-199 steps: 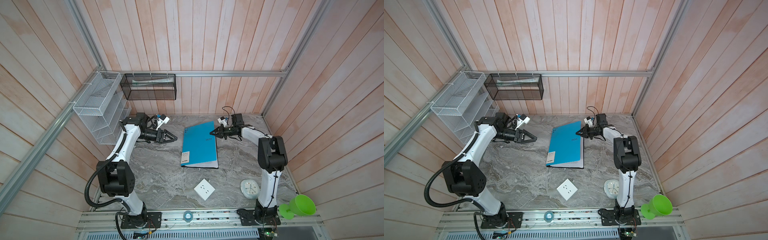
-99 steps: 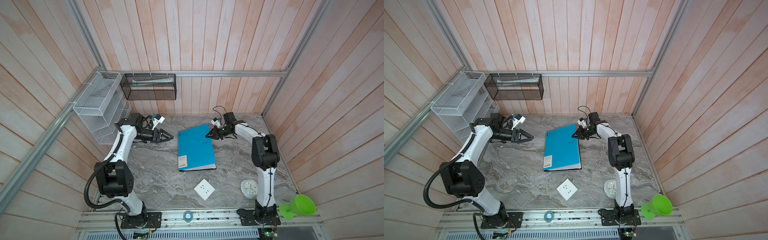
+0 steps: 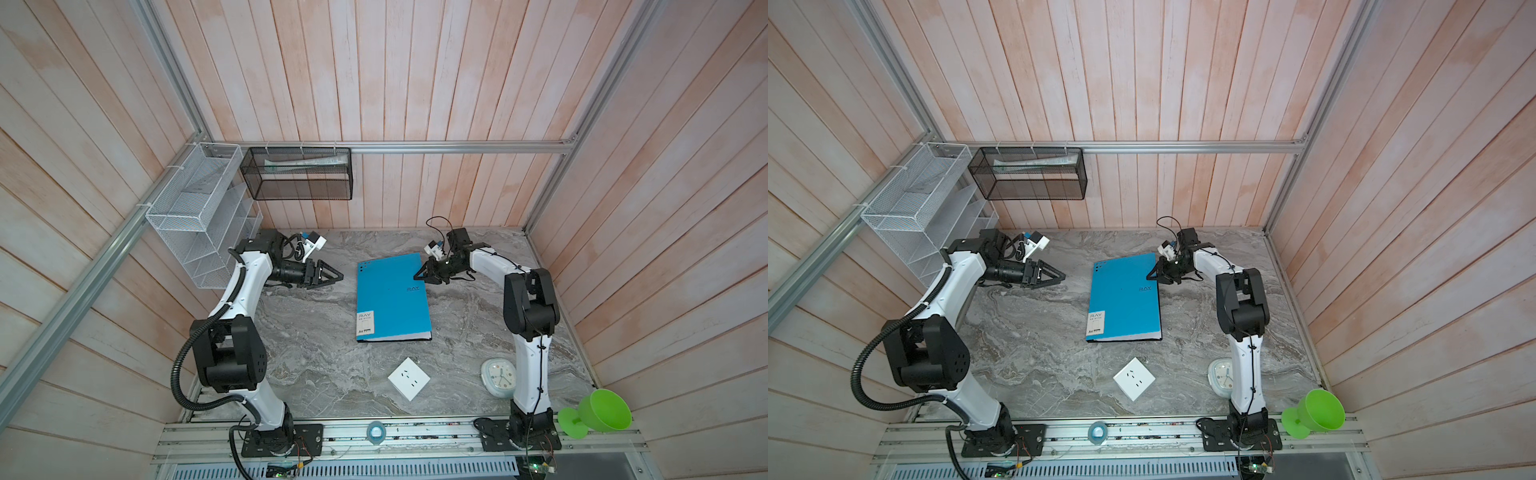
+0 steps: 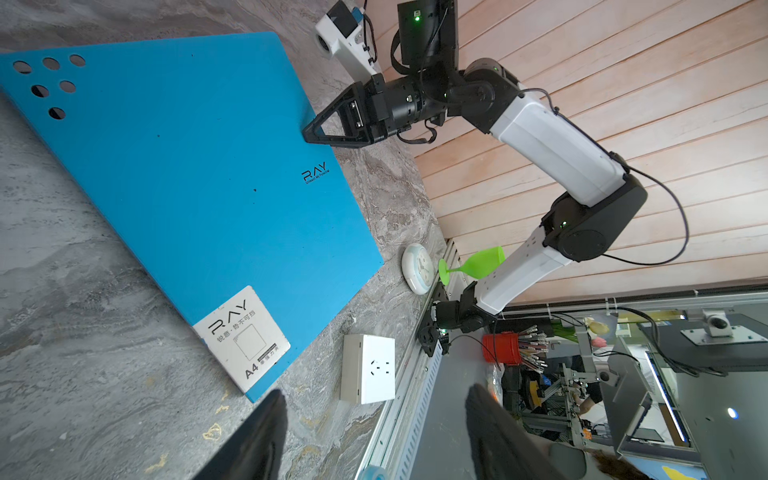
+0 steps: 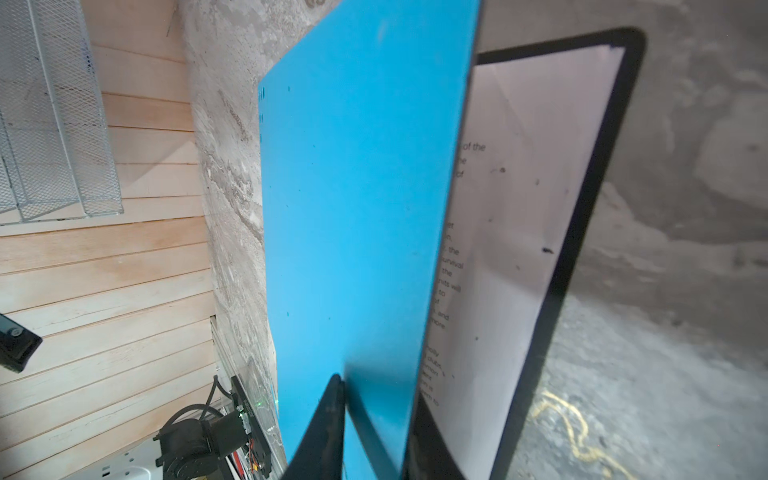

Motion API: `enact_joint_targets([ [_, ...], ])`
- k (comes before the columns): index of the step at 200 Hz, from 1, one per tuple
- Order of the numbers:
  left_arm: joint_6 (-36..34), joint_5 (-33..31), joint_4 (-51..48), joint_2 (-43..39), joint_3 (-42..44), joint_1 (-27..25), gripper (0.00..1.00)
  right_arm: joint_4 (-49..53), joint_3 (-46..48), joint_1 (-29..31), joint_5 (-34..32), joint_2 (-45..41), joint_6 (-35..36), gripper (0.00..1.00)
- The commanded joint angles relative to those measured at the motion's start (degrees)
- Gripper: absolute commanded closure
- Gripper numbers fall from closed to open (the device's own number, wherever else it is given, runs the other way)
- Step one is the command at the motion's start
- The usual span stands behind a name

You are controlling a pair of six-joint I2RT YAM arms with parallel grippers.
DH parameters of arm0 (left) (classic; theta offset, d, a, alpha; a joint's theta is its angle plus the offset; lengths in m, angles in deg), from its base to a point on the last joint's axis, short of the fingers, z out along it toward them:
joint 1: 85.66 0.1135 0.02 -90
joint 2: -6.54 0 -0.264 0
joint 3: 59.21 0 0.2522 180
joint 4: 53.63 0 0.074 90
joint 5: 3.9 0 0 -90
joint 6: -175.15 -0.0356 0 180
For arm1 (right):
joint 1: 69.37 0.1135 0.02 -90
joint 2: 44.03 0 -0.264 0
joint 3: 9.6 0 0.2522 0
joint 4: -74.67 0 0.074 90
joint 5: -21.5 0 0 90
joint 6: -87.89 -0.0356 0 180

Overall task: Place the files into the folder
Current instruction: 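Press the closed teal folder flat with the right gripper while left gripper withdraws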

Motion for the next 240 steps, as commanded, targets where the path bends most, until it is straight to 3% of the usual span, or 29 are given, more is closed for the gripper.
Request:
enact_joint_targets([
  [1, 0.09, -0.06, 0.8, 0.7, 0.7, 0.13, 0.29, 2.23, -0.25, -0.48, -2.79, -0.29, 1.02, 0.74],
  [38, 0.61, 0.21, 1.7, 0.59, 2.05, 0.12, 0.27, 5.5, -3.07, -0.74, -5.94, 1.04, 2.42, 0.7],
  [53, 0.45, 0.21, 1.93, 0.45, 2.76, 0.12, 0.12, 6.96, -4.21, -0.74, -7.5, 1.51, 2.77, 0.7],
  [91, 0.32, -0.93, 2.77, 0.19, 3.13, 0.09, 0.07, 8.25, -4.35, -0.75, -11.55, 0.82, 2.78, 0.68],
  [98, 0.52, -1.09, 3.05, 0.18, 3.26, 0.12, 0.0, 8.53, -4.34, -0.79, -12.53, 0.58, 2.76, 0.68],
  [139, 5.23, -3.27, 10.3, -0.74, 7.82, 0.14, 0.0, 8.99, -2.73, -0.74, -17.62, -2.14, 1.69, 0.67],
  [166, 11.44, -6.43, 20.82, -0.8, 15.09, 0.05, 0.0, 2.44, 6.41, -0.67, -14.32, -7.04, -1.6, 0.66],
  [210, 9.54, -7.39, 21.19, 3.1, 14.6, -0.12, 0.0, -5.07, 17.87, -0.59, -12.33, -11.81, -5.25, 0.65],
  [240, 9.4, -7.74, 21.87, 3.65, 14.57, -0.19, 0.0, -6.98, 20.72, 0.0, -10.93, -12.07, -5.9, 0.64],
])
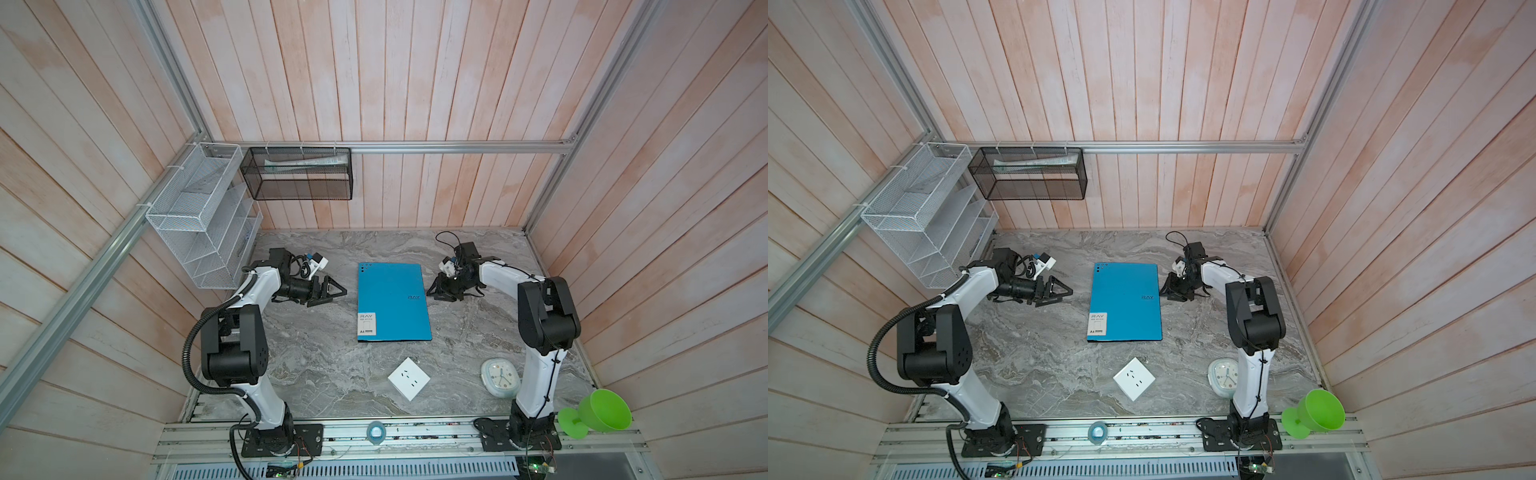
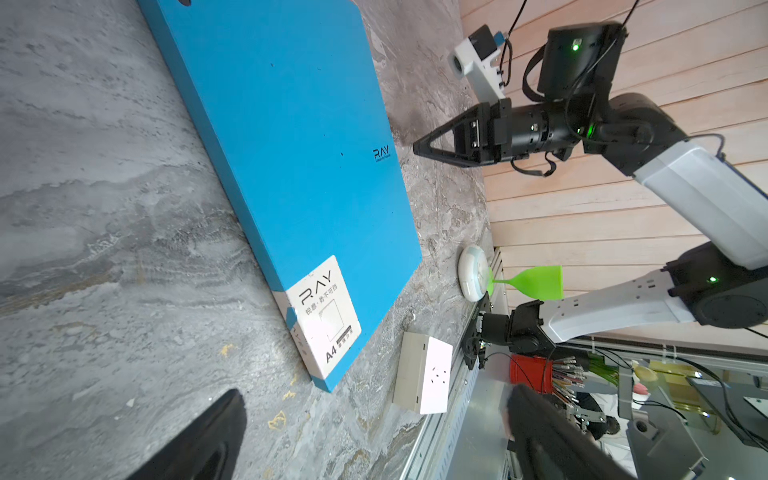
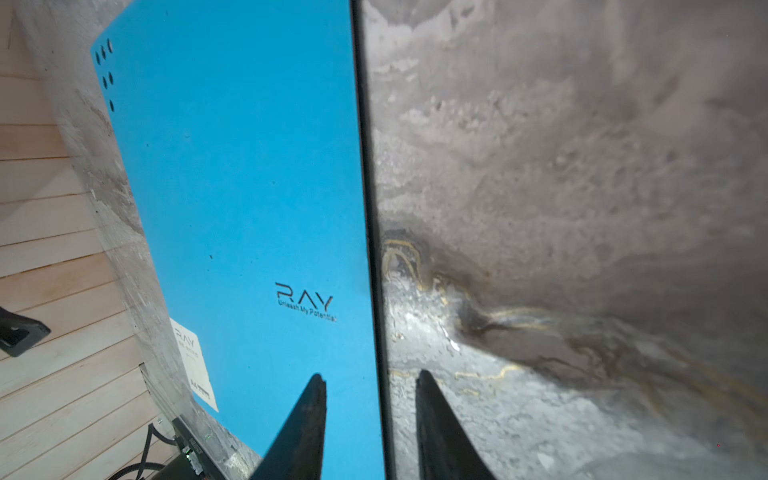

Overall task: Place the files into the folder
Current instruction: 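Press the closed teal folder flat with the right gripper while left gripper withdraws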

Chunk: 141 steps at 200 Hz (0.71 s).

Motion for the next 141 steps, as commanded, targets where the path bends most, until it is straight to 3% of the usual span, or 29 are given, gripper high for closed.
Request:
enact_joint_targets([
  [1, -0.13, -0.82, 2.2, 0.83, -0.69, -0.11, 0.0, -3.44, 1.63, 0.57, 1.53, -1.25, -1.33, 0.64],
  [115, -0.75, -2.46, 1.18, -0.53, -1.56, -0.1, 0.0, -5.27, 0.83, 3.84, 3.41, 2.84, -2.47, 0.64],
  [141, -0.87, -3.44, 1.32, -1.09, -1.8, -0.03, 0.0, -4.44, 0.62, 4.03, 1.33, 2.48, -2.22, 0.64],
])
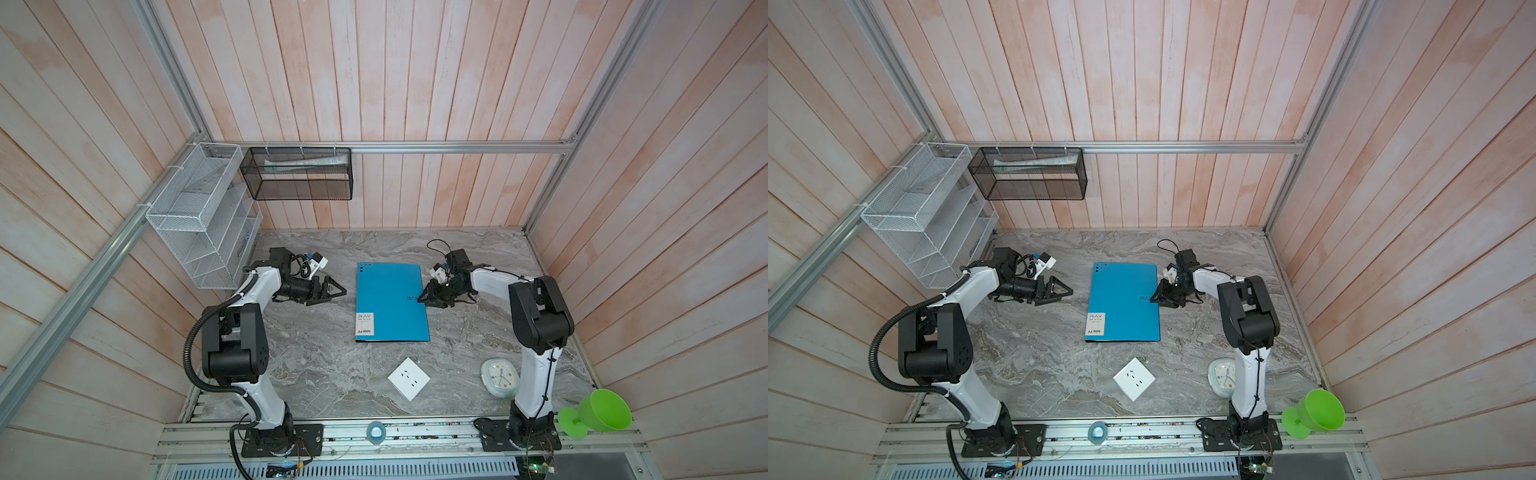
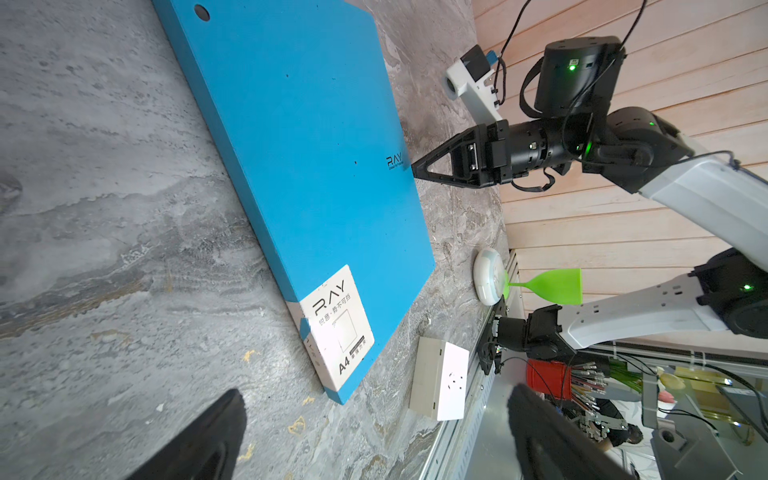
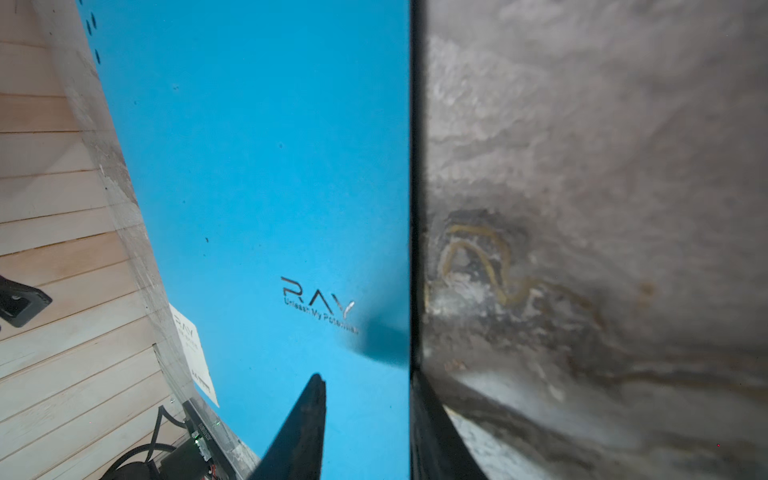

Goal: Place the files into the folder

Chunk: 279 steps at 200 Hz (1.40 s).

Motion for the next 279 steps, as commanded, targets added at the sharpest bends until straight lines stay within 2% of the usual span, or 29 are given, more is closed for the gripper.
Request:
enact_joint_targets([
  [1, -0.8, -1.45, 0.0, -1.39, -1.79, -0.01, 0.0, 0.61, -1.31, 0.44, -1.25, 0.81, -0.07, 0.64],
  [26, -0.17, -2.53, 0.64, -2.02, -2.73, 0.01, 0.0, 2.75, -3.62, 0.3, -6.5, -0.69, 1.06, 0.64],
  [49, 2.18, -4.85, 3.51, -3.45, -3.84, 0.0, 0.0, 1.97, -5.83, 0.08, -14.0, -4.03, 2.87, 0.64],
  [80, 7.67, -13.18, 14.66, -7.75, -1.13, -0.11, 0.0, -11.53, -0.6, -0.9, -19.22, -12.09, 6.58, 0.55],
  [103, 8.19, -17.81, 27.24, -12.25, 5.24, 0.32, 0.0, -20.77, 4.11, -4.03, -17.51, -16.12, 5.82, 0.53],
  [110, 7.9, -18.78, 33.86, -14.51, 9.14, 0.54, 0.0, -23.3, 5.39, -5.13, -16.63, -16.96, 5.82, 0.47],
  [115, 7.84, -19.5, 39.63, -16.26, 12.97, 0.57, 0.0, -25.28, 6.7, -5.74, -16.03, -17.68, 6.29, 0.39],
  [119, 7.97, -20.75, 44.89, -17.87, 16.21, 0.54, 0.0, -27.51, 8.1, -6.13, -15.81, -18.38, 6.73, 0.27],
  [123, 8.51, -22.32, 50.83, -19.51, 19.76, 0.57, 0.0, -30.34, 9.65, -6.46, -15.83, -19.12, 7.18, 0.06],
  [127, 9.73, -24.66, 57.15, -21.19, 23.71, 0.55, 0.0, -32.9, 11.35, -6.71, -16.24, -20.03, 7.57, 0.02],
  [139, 11.86, -28.84, 76.18, -25.1, 34.77, 0.66, 0.0, -41.41, 17.02, -6.96, -17.39, -22.84, 10.27, 0.02],
  [151, 10.08, -28.2, 85.37, -26.71, 40.6, 0.75, 0.0, -52.06, 23.81, -6.61, -19.98, -25.83, 13.94, 0.02],
  [166, 12.08, -29.99, 83.0, -25.62, 40.46, 1.02, 0.0, -62.54, 31.09, -6.51, -22.9, -28.2, 18.55, 0.02],
  [181, 15.77, -29.9, 80.87, -24.16, 40.35, 2.88, 0.0, -64.25, 34.16, -7.02, -26.61, -29.97, 21.68, 0.02],
  [201, 17.28, -28.62, 86.97, -24.82, 45.14, 5.16, 0.0, -65.19, 38.31, -8.45, -30.72, -33.22, 24.07, 0.02],
  [214, 15.48, -28.5, 92.13, -25.22, 48.96, 5.97, 0.0, -70.21, 43.6, -9.79, -33.08, -35.53, 24.67, 0.02],
  [228, 14.45, -27.4, 94.5, -25.65, 52.09, 6.26, 0.0, -78.03, 51.05, -11.95, -32.59, -38.5, 25.34, 0.02],
  [246, 14.31, -26.17, 99.65, -25.57, 56.46, 6.33, 0.0, -86.66, 58.29, -15.25, -31.98, -40.71, 24.9, 0.02],
  [260, 15.1, -25.84, 101.35, -26.23, 57.64, 6.74, 0.0, -91.19, 61.55, -18.85, -29.74, -41.59, 20.24, 0.02],
  [272, 18.28, -26.79, 102.53, -26.9, 58.4, 7.48, 0.0, -93.03, 63.1, -20.37, -29.44, -43.25, 17.9, 0.02],
  [279, 21.23, -26.11, 100.94, -28.03, 58.2, 8.24, 0.0, -90.42, 63.67, -21.0, -29.17, -46.91, 17.37, 0.02],
])
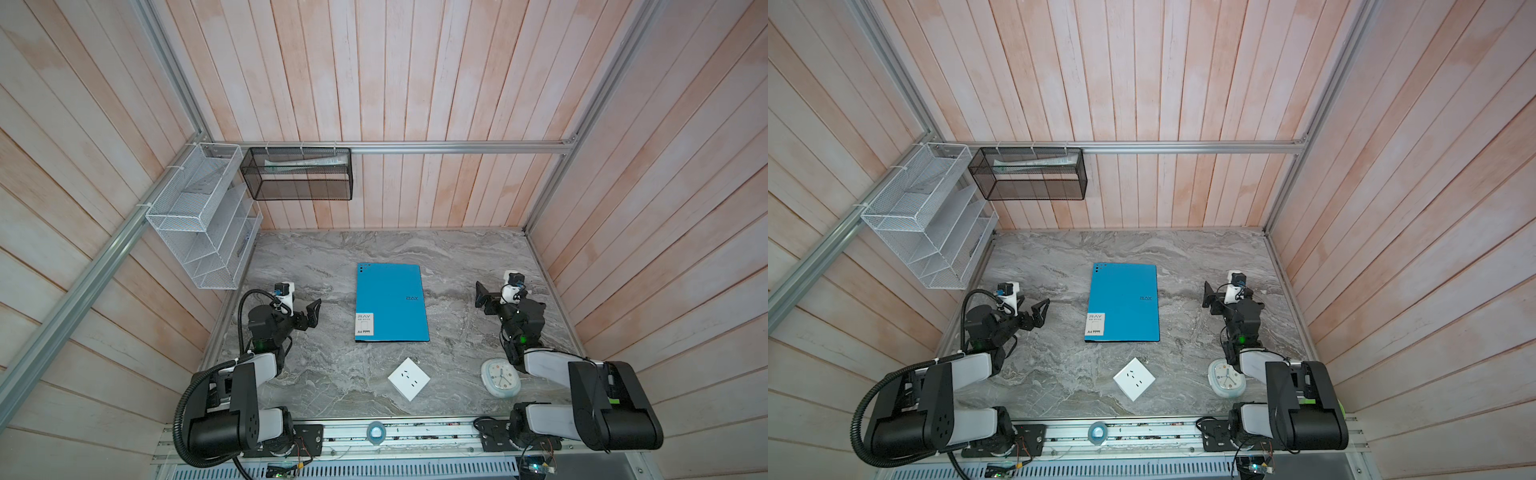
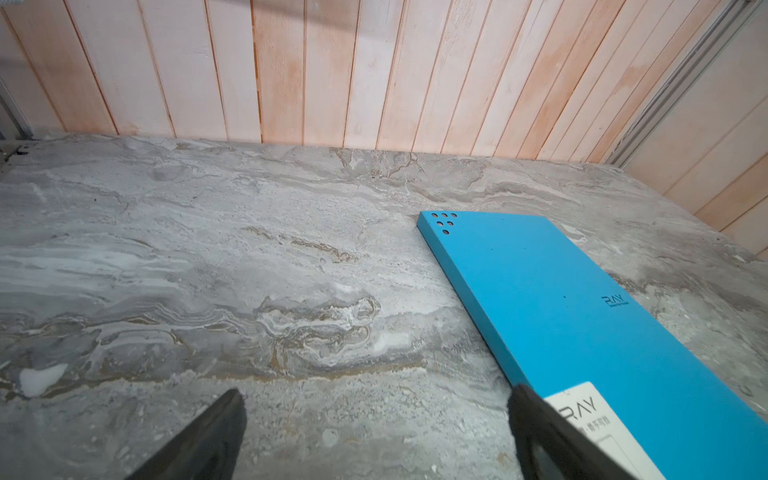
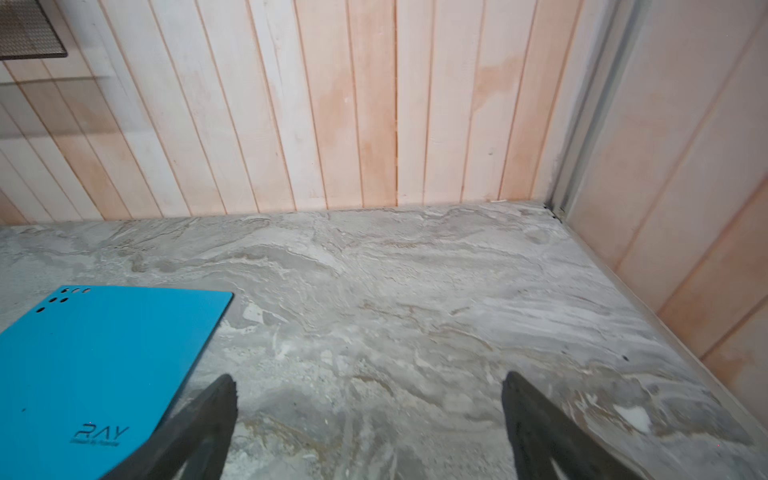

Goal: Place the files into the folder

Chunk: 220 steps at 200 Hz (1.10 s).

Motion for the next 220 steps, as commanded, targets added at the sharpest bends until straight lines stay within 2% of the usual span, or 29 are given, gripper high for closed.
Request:
enact_joint_targets([
  [1, 5.6, 1.03, 5.53, -3.14, 0.14, 1.89, 0.0, -7.28, 1.82, -2.23, 1.02, -6.36, -3.87, 0.02],
  [18, 2.38, 3.85, 3.14, -5.45, 0.43, 2.0, 0.0, 7.82, 0.32, -2.32, -0.72, -16.63, -0.2, 0.02],
  [33, -3.97, 4.95, 5.25, -3.9, 1.37, 2.14, 0.0, 9.46, 2.37, -2.82, -3.45, -19.67, 3.4, 0.02],
  [53, -1.11, 6.68, 8.48, -0.56, 0.14, 4.16, 0.0, 5.31, 6.37, -5.66, -2.37, -19.75, 3.53, 0.02],
  [83, 4.48, 6.25, 17.67, 3.51, 1.02, 4.74, 0.0, -3.99, 8.56, -6.31, 0.33, -12.96, 3.25, 0.02],
  [98, 3.01, 6.39, 17.92, 5.27, -0.25, 4.52, 0.0, -8.19, 8.32, -6.43, 2.08, -8.11, 3.65, 0.02],
  [120, 5.38, 5.42, 30.51, 11.19, 2.16, 4.69, 0.0, -13.97, 7.42, -7.06, 3.84, 0.02, 2.36, 0.02],
  [136, 2.84, 4.06, 24.67, 8.4, 1.95, 4.05, 0.0, -18.01, 6.88, -7.29, 4.89, 5.7, 2.24, 0.02],
  [162, 2.27, 2.52, 29.94, 8.79, 4.47, 2.9, 0.0, -29.08, 7.05, -7.45, 7.14, 14.77, 1.33, 0.02],
  [181, 2.24, -1.16, 33.38, 8.86, 6.62, 1.98, 0.0, -25.44, 6.66, -7.72, 8.67, 12.83, 2.36, 0.02],
  [193, 2.24, -6.55, 38.12, 11.08, 8.79, 0.35, 0.0, -20.0, 6.09, -7.71, 9.5, 10.21, 3.85, 0.02],
  [202, 2.82, -8.22, 44.35, 15.1, 8.75, -0.17, 0.0, -23.33, 7.89, -7.56, 8.4, 10.34, 3.52, 0.02],
  [212, 2.37, -9.08, 37.05, 12.75, 6.99, -0.41, 0.0, -28.17, 9.77, -7.53, 7.44, 11.15, 2.76, 0.02],
  [220, 1.0, -11.49, 30.31, 10.62, 5.26, -1.27, 0.0, -28.25, 9.75, -7.43, 7.02, 11.12, 2.64, 0.02],
])
